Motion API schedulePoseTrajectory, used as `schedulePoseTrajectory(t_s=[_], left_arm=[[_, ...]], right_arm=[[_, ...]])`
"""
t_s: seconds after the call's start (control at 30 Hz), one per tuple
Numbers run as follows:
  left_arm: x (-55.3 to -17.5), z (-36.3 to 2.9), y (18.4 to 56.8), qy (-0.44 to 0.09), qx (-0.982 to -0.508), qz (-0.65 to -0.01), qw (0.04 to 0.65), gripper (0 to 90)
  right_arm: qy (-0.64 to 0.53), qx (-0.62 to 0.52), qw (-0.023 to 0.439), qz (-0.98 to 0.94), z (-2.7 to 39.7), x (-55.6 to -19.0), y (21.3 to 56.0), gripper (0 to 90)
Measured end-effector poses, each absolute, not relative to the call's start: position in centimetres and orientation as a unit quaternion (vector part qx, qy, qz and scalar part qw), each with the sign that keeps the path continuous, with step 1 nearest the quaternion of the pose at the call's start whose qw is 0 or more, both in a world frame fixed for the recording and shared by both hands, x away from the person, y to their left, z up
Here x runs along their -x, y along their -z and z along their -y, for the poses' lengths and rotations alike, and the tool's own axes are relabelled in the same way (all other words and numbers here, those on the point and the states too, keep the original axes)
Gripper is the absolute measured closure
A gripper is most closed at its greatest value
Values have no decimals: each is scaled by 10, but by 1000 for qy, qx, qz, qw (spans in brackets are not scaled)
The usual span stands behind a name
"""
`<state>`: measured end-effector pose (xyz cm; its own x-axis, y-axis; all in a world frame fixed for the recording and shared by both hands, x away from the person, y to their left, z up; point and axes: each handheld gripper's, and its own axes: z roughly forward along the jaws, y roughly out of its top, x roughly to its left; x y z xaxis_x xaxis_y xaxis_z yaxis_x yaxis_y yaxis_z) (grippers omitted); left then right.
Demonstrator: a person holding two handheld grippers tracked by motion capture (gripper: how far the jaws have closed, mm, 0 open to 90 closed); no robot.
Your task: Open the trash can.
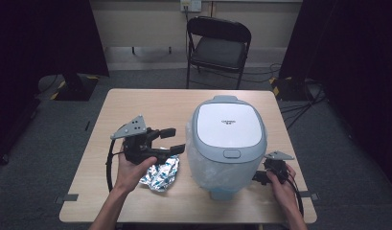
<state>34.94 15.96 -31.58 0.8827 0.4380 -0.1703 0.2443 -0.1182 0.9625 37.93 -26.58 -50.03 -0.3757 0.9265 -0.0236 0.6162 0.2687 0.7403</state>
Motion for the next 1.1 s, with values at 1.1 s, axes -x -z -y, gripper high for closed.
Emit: schedulePoseTrajectory(t_s=[1.1], left_arm=[[-328,-40,288,-20,-806,-86,586,485]], right_arm=[[-330,-507,233,-762,266,-379,500,134]])
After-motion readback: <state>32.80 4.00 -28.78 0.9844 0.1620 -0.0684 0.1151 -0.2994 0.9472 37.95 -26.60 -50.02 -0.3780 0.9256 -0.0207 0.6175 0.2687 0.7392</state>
